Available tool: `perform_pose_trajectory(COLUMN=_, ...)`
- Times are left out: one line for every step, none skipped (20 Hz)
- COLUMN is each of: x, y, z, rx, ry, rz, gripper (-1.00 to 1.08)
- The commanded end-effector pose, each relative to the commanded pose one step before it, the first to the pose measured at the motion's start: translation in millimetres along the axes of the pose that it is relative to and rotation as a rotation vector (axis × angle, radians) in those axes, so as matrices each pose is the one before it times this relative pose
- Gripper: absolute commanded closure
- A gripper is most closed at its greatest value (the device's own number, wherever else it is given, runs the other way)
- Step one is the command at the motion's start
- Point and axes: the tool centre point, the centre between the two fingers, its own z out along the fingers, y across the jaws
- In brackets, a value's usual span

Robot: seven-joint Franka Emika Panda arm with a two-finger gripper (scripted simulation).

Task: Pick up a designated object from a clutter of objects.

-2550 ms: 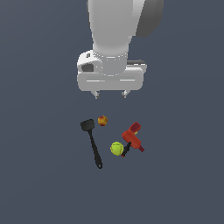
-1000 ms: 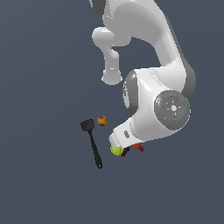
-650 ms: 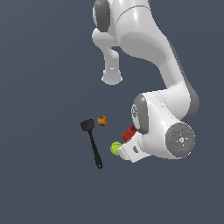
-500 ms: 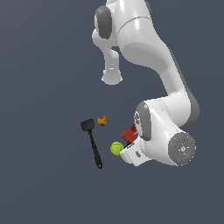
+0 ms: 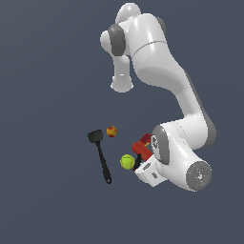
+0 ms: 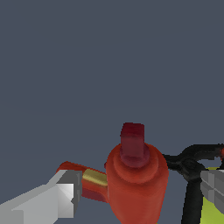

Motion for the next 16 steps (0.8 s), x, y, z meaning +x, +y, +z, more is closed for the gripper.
perform_pose_trajectory(x=2.96, y=-0.63, z=3.98, rx=0.00250, ry=-0.00773, rz=-0.00959, gripper=-1.00)
perform_pose_trajectory(x=0.62, y=-0.18, z=0.94, rx=0.00060, ry=-0.00173, rz=-0.00195, gripper=-1.00)
perform_pose_trajectory(x=0.34, y=-0.09, z=0.54, rx=0.00035, ry=-0.00100, rz=-0.00112, gripper=-1.00)
perform_pose_trajectory(x=-0.11, y=0.09, z=0.01, rx=0.00000, ry=0.00000, rz=0.00000, gripper=-1.00)
perform_pose_trajectory(x=-0.27, y=-0.25, z=-0.17, rx=-0.00010, ry=0.00059, rz=0.00142, gripper=-1.00)
perform_pose_trajectory(x=-0.01, y=0.00, z=0.19, rx=0.00000, ry=0.00000, rz=0.00000, gripper=-1.00)
perform_pose_trajectory(x=-0.02, y=0.01, z=0.58, rx=0.00000, ry=0.00000, rz=0.00000, gripper=-1.00)
perform_pose_trajectory(x=-0.03, y=0.01, z=0.97, rx=0.00000, ry=0.00000, rz=0.00000, gripper=-1.00)
perform_pose_trajectory(x=-0.05, y=0.01, z=1.36, rx=0.00000, ry=0.00000, rz=0.00000, gripper=-1.00)
perform_pose_trajectory(x=-0.07, y=0.01, z=1.75, rx=0.00000, ry=0.00000, rz=0.00000, gripper=-1.00)
perform_pose_trajectory(x=-0.09, y=0.01, z=2.16, rx=0.00000, ry=0.00000, rz=0.00000, gripper=-1.00)
perform_pose_trajectory(x=-0.12, y=0.01, z=2.58, rx=0.00000, ry=0.00000, rz=0.00000, gripper=-1.00)
perform_pose_trajectory(x=0.22, y=-0.28, z=3.25, rx=0.00025, ry=-0.00036, rz=-0.00087, gripper=-1.00)
perform_pose_trajectory(x=-0.15, y=0.01, z=3.26, rx=0.00000, ry=0.00000, rz=0.00000, gripper=-1.00)
perform_pose_trajectory(x=-0.12, y=0.02, z=2.96, rx=0.00000, ry=0.00000, rz=0.00000, gripper=-1.00)
perform_pose_trajectory(x=-0.09, y=0.03, z=2.62, rx=0.00000, ry=0.00000, rz=0.00000, gripper=-1.00)
